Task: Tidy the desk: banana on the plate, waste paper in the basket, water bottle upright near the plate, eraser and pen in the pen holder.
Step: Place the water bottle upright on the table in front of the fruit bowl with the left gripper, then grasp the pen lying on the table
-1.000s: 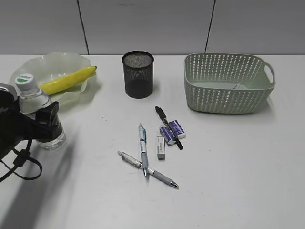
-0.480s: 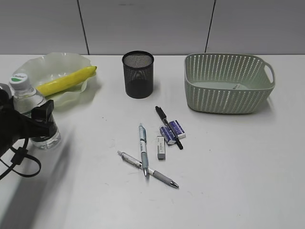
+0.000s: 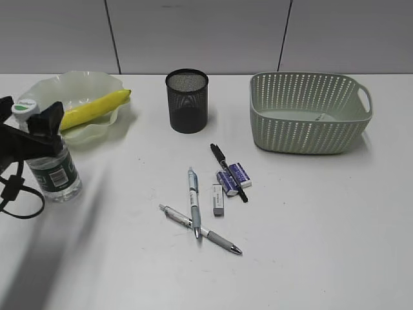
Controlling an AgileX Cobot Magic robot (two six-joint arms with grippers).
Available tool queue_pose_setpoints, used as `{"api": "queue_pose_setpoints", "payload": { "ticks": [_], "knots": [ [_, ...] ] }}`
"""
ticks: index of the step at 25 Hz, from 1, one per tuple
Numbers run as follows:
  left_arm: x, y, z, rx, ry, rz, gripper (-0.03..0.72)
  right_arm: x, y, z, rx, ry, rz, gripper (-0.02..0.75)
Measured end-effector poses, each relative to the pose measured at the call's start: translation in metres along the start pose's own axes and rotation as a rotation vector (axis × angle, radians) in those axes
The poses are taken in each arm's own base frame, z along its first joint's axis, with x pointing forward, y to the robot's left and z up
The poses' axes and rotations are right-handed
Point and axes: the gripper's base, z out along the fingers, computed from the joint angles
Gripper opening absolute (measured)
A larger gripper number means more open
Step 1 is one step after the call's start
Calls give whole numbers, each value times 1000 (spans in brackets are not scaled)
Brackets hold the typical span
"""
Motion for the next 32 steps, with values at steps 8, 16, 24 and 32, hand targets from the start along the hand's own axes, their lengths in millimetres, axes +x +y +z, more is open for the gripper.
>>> {"api": "queue_pose_setpoints", "payload": {
  "ticks": [8,16,24,32],
  "knots": [
    [-47,8,-17,-45,-177,-78,607,0,0,0,0,0,0,539],
    [-98,8,-51,48,-12,-200,586,0,0,0,0,0,0,539],
    [-144,3,-109,266,344,-47,524,0,0,0,0,0,0,539],
    [-127,25,-178,184,709,4,514,0,0,0,0,0,0,539]
  ]
}}
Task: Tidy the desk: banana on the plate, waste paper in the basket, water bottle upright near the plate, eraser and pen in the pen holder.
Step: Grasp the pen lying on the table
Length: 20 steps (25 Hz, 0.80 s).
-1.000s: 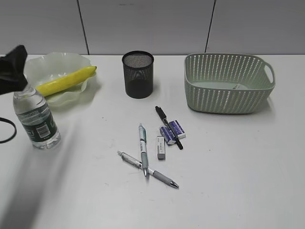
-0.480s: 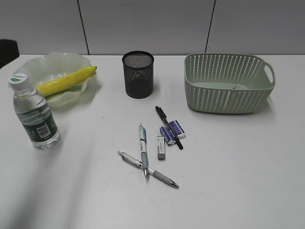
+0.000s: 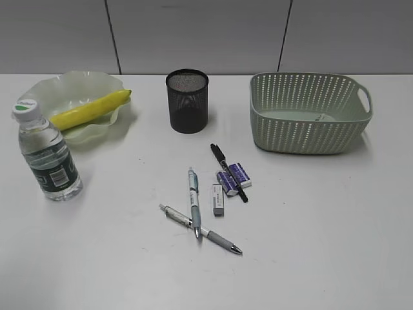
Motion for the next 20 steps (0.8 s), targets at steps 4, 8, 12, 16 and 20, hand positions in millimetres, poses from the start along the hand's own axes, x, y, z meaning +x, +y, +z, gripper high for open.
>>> {"api": "queue_pose_setpoints", "payload": {
  "ticks": [4,8,12,16,20],
  "knots": [
    [26,6,-19,-101,86,-43,508,0,0,0,0,0,0,539],
    [43,6,-39,-146,-21,-50,507,0,0,0,0,0,0,539],
    [66,4,-52,-172,-146,-38,498,0,0,0,0,0,0,539],
    [81,3,-64,-185,-269,-34,463,0,0,0,0,-4,-5,539],
    [78,3,-62,-188,-310,-30,442,-10,3,8,-26,25,-75,539]
  ]
}}
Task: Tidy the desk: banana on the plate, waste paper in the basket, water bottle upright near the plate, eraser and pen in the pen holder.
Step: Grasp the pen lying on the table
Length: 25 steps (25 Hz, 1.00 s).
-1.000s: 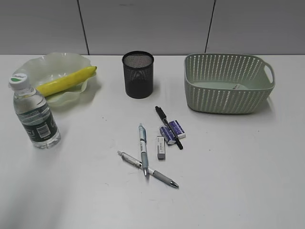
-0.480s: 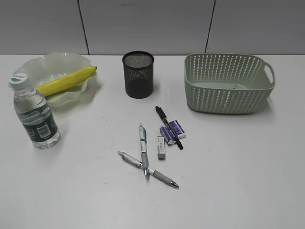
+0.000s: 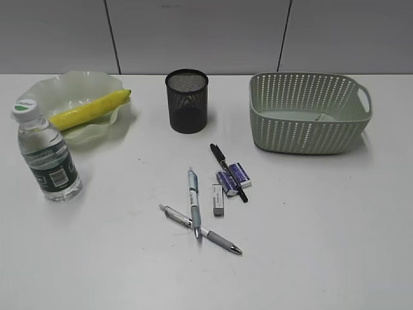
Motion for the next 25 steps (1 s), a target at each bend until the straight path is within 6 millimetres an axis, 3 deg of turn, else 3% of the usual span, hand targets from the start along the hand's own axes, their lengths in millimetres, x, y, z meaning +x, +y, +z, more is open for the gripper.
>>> {"api": "queue_pose_setpoints", "payload": {
  "ticks": [3,7,14,17,20,25],
  "knots": [
    [-2,-1,6,13,-46,-6,440,-25,5,18,-60,8,-48,537],
    [-2,-2,8,18,-58,-8,437,-62,15,63,-167,92,-81,480],
    [-2,-2,8,19,-61,-9,435,-106,29,177,-304,363,-99,405],
    [-2,-2,8,19,-61,-9,435,-112,42,226,-347,470,-123,397],
    [-2,-2,8,19,-61,-9,435,-107,74,268,-428,571,-183,394],
    [-2,-2,8,19,-61,-9,435,-97,122,312,-487,679,-186,393]
  ]
}}
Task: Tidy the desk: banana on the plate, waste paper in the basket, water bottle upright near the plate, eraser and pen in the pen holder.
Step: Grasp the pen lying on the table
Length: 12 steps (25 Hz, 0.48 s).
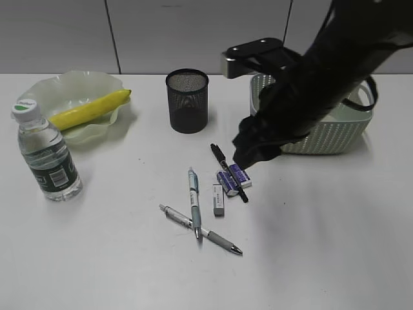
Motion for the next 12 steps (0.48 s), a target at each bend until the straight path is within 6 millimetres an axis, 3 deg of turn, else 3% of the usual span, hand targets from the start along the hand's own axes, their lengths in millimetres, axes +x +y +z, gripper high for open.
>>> {"api": "queue_pose_setpoints", "payload": {
  "ticks": [7,12],
  "knots": [
    [0,0,0,0,0,0,435,-40,25,41,-41,79,190,393],
    [0,0,0,0,0,0,435,-60,25,73,-29,222,319,393]
  ]
}}
